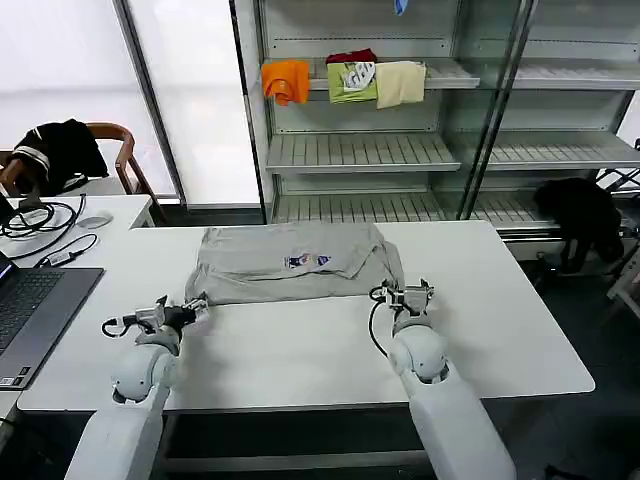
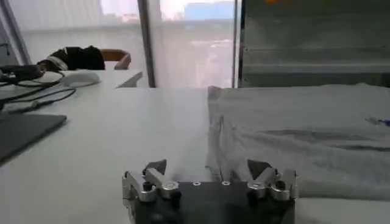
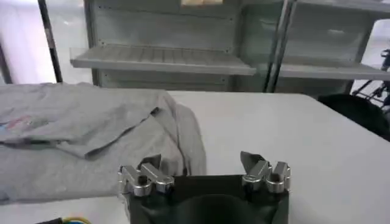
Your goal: Fold and organize the clothes.
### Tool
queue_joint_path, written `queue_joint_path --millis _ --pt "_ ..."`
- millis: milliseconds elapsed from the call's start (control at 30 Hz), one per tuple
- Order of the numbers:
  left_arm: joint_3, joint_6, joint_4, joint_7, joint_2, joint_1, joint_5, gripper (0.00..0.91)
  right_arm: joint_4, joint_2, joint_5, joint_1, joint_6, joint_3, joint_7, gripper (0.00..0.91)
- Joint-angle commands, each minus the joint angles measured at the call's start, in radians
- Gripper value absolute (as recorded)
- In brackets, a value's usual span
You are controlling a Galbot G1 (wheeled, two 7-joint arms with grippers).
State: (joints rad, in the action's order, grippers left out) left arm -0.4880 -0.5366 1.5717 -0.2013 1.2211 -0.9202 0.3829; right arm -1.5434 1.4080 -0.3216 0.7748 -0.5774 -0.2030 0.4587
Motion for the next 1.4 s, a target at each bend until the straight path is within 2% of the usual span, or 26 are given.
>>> queue_joint_path --millis 33,67,100,133,167,700,1400 --pt "0.01 0.0 -0.001 0.014 -0.005 -0.014 -0.035 0.464 0.023 0.001 -0.001 0.0 -0.001 0.002 -0.001 0.393" --pt "0.012 0.0 0.002 0.018 -0.006 -0.018 -0.041 0.282 0.025 0.0 -0.001 0.0 -0.001 0.002 -0.001 0.333" --pt "0.013 0.0 0.005 0.021 -0.006 -0.021 -0.048 0.121 0.031 0.0 -0.002 0.0 -0.001 0.001 -0.003 0.181" --pt "0.013 0.001 0.007 0.022 -0.006 -0.023 -0.049 0.06 0.032 0.0 -0.004 0.001 -0.001 0.001 -0.003 0.04" --pt "0.015 0.002 0.007 0.023 -0.006 -0.024 -0.049 0.03 0.036 0.001 -0.006 0.001 -0.001 0.001 -0.005 0.0" --pt "0.021 0.012 0.016 0.032 -0.008 -0.03 -0.051 0.02 0.044 0.005 -0.027 0.01 0.004 -0.001 -0.015 0.0" --pt "-0.001 0.031 0.28 0.036 -0.042 -0.186 -0.034 0.0 -0.238 -0.035 -0.013 0.121 -0.001 -0.019 0.006 0.0"
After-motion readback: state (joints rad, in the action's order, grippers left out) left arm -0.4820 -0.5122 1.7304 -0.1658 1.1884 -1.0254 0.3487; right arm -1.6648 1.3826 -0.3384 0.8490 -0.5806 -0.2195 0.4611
